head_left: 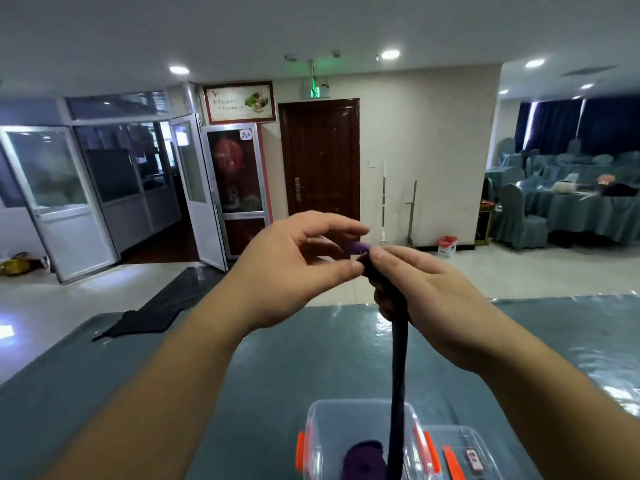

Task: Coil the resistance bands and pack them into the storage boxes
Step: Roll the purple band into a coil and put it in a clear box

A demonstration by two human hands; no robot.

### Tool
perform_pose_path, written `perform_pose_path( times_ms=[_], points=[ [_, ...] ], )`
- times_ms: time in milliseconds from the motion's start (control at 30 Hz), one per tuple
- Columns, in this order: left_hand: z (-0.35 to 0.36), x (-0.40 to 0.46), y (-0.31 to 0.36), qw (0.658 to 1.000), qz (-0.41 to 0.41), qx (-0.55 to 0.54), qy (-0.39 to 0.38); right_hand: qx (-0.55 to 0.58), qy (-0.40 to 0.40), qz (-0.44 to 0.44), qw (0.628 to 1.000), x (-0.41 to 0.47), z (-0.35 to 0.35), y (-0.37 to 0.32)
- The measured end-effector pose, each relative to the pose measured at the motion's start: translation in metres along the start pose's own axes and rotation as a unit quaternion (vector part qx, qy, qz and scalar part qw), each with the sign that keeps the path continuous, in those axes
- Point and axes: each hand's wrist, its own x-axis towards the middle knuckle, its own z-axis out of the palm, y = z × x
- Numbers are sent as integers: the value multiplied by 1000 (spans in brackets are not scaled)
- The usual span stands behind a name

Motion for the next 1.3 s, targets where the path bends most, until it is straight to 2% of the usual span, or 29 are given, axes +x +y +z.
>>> perform_pose_path(
  times_ms=[133, 267, 533, 700, 900, 1067, 1167, 1300],
  points=[
    [1, 1, 1, 989, 64, 119, -68, 49, -13, 30, 998, -1, -6, 6],
    [4, 4, 0, 983, 87, 157, -48, 32, -33, 43, 998, -5, -12, 7],
    [1, 13, 5, 962, 187, 201, 6, -73, -67, -16, 995, -12, -24, -4],
    [10, 12, 1, 945, 234, 217, 69, -64, -53, -25, 996, -11, -26, -7],
    [16, 15, -4, 945, 228, 210, 109, -31, -9, -38, 999, -10, -25, -5],
    [39, 9, -11, 946, 209, 168, 182, 76, 43, -47, 995, -5, -19, -3],
    [46, 6, -17, 960, 192, 142, 143, 120, 69, -38, 990, -1, -20, 1],
    [38, 4, -22, 976, 155, 118, 93, 104, 53, -28, 993, 0, -20, 8]
  ],
)
